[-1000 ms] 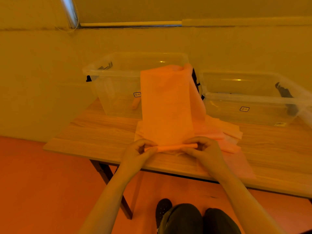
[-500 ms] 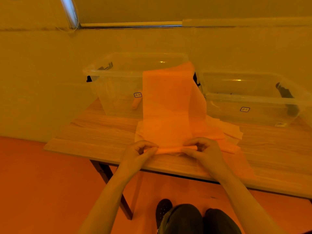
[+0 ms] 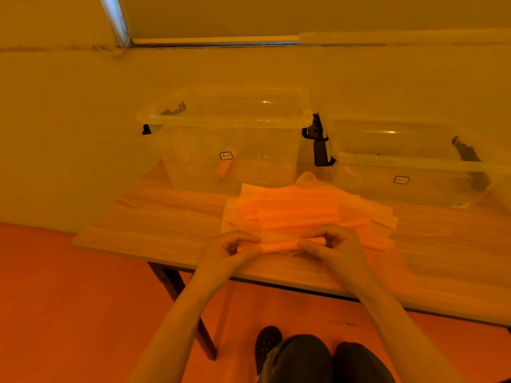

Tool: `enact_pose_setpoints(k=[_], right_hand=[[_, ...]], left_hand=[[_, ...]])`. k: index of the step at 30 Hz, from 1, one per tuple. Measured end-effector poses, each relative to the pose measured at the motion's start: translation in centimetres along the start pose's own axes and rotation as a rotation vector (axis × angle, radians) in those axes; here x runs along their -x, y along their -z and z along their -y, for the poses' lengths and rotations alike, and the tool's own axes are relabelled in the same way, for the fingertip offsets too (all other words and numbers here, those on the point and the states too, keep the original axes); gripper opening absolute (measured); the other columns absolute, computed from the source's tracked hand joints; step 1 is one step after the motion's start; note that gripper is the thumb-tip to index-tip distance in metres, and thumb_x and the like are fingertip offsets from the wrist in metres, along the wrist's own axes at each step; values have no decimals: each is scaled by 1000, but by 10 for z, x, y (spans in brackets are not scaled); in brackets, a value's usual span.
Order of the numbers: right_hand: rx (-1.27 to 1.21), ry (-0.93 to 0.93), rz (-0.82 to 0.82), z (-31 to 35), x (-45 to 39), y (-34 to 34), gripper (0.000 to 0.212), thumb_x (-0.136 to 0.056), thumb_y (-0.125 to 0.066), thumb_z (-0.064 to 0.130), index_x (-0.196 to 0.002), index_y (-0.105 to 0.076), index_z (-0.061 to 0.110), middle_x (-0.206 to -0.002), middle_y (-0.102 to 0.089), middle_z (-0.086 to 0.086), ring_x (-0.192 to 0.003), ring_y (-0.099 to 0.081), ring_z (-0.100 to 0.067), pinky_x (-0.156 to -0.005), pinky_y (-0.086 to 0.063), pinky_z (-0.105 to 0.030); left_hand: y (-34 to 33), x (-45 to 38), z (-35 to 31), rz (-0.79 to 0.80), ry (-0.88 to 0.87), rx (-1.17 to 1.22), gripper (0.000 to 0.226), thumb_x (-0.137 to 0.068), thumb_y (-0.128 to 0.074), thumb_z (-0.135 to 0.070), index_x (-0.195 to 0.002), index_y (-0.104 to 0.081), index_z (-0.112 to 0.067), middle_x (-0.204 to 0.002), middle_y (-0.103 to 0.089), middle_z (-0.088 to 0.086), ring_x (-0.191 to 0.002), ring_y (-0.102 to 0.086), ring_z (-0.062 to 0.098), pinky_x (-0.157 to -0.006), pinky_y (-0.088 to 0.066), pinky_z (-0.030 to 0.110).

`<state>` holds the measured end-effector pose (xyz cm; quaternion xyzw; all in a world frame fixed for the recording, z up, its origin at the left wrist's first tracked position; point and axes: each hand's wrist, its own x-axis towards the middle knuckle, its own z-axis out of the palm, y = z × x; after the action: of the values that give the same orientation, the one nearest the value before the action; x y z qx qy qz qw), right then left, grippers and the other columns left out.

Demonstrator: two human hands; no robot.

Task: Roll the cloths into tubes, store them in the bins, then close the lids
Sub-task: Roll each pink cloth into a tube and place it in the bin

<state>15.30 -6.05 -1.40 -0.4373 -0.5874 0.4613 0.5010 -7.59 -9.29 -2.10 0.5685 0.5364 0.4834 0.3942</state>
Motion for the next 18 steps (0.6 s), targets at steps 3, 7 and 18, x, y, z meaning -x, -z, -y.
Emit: enact_pose_setpoints(k=[3,7,18], right_hand=[[-30,-10,7,1,1,-2,7,-75,-77,7,-79,-72,7,-75,-73,-8,-68,-71,-22,-59,-53,-23],[-14,-7,29,1,2,-1,11,-73,-79,7,-82,-74,12,-80,-74,-5,-74,-72,-21,-65,-56,-26],[-39,-6,0,0,0,-2,8,-77,-75,5,-77,-74,13,-72,-73,-4,-64,-68,-16,-59,-53,-22]], left_hand=[[1,1,-1,14,-13,2,16,-80,-73,-15,-91,-72,-27,-93,-70,-14,-92,-63,-2,-76,-49,13],[1,0,-2,-12,-12,-32,13,-83,-72,-16,-89,-72,-27,-91,-69,-16,-88,-62,-5,-73,-47,10],[0,0,-1,-13,-58,8,20,-79,-74,-9,-89,-71,-26,-92,-68,-14,-90,-62,-7,-78,-48,11]])
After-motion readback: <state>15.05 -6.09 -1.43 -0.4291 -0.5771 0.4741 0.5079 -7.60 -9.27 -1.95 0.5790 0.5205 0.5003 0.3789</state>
